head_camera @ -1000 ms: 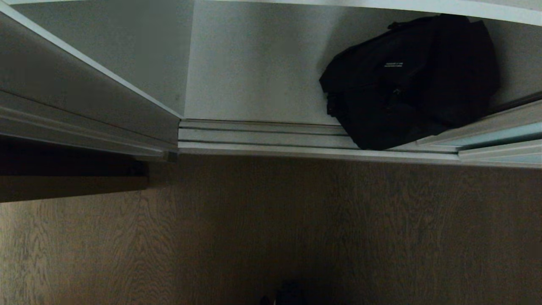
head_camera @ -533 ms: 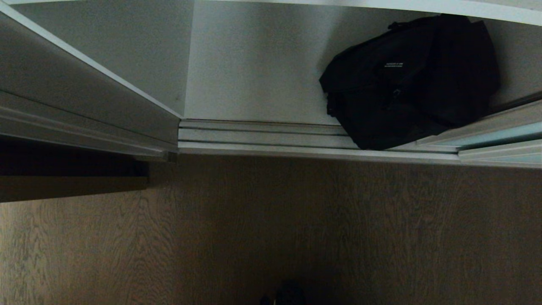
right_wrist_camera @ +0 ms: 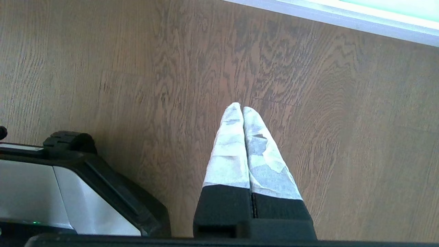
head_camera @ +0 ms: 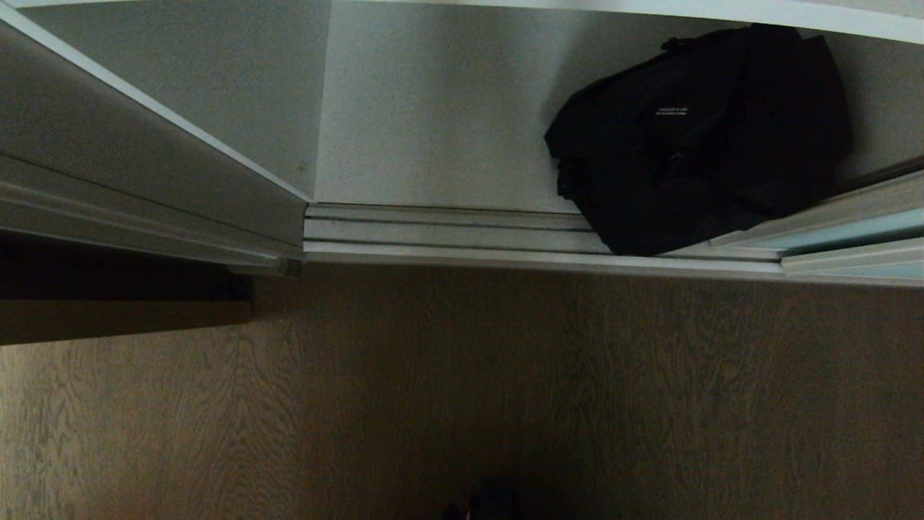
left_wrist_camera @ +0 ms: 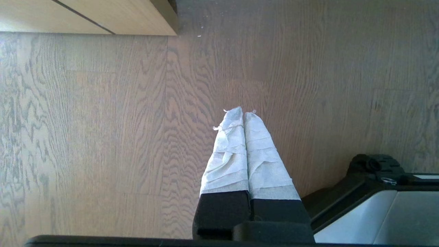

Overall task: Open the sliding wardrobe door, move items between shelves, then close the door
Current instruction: Place the bag on the lower shelf

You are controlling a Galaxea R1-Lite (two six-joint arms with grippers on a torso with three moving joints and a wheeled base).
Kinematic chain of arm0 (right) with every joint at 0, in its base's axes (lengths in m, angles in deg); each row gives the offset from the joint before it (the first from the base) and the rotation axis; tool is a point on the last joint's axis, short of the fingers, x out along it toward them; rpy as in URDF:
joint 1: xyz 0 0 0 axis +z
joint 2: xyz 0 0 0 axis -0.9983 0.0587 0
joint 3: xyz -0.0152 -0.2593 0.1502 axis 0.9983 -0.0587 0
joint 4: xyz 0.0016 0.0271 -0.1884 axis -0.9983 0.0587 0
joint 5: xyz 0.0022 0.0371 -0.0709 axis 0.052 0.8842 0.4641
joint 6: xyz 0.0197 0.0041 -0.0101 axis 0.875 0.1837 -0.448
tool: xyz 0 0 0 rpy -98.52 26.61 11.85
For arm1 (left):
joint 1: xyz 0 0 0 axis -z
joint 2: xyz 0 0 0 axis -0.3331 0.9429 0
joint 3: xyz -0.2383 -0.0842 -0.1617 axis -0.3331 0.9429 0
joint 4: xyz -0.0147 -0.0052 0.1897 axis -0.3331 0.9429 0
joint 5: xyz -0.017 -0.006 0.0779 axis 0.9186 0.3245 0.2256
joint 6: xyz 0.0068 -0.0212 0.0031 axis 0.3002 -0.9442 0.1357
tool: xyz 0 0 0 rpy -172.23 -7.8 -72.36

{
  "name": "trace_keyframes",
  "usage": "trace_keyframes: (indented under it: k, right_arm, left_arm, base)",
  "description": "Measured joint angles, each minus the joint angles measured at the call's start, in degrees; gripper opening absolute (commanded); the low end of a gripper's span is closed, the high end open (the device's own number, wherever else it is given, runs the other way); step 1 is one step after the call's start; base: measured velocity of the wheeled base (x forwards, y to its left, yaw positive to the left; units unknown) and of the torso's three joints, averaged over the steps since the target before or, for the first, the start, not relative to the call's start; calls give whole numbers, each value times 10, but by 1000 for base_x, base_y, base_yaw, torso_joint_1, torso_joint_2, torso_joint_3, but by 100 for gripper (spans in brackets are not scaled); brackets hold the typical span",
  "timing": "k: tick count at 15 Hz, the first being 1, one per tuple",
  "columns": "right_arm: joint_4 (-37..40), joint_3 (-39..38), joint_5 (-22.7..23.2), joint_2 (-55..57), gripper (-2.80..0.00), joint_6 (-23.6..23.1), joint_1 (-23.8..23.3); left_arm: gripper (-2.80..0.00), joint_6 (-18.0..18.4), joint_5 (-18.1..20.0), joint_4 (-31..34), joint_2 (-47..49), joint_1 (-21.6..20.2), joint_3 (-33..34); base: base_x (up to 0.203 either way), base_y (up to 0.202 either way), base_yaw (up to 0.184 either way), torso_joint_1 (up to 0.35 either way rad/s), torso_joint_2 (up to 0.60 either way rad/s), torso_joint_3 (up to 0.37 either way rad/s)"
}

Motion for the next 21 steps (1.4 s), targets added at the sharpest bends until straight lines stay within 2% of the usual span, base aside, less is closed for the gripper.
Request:
trace_keyframes:
  k: [4, 12, 21]
  right_arm:
    - [-1, 0, 0, 0, -280, -2, 0]
    - [-2, 0, 0, 1, -280, -2, 0]
    - [-2, 0, -1, 1, -280, 0, 0]
  left_arm:
    - [-280, 2, 0, 0, 0, 0, 0]
    - [-280, 0, 0, -1, 0, 0, 0]
    - [-280, -2, 0, 0, 0, 0, 0]
  base:
    - [0, 0, 0, 0, -1, -10]
    - [0, 0, 0, 2, 2, -133]
    - [0, 0, 0, 0, 1, 30]
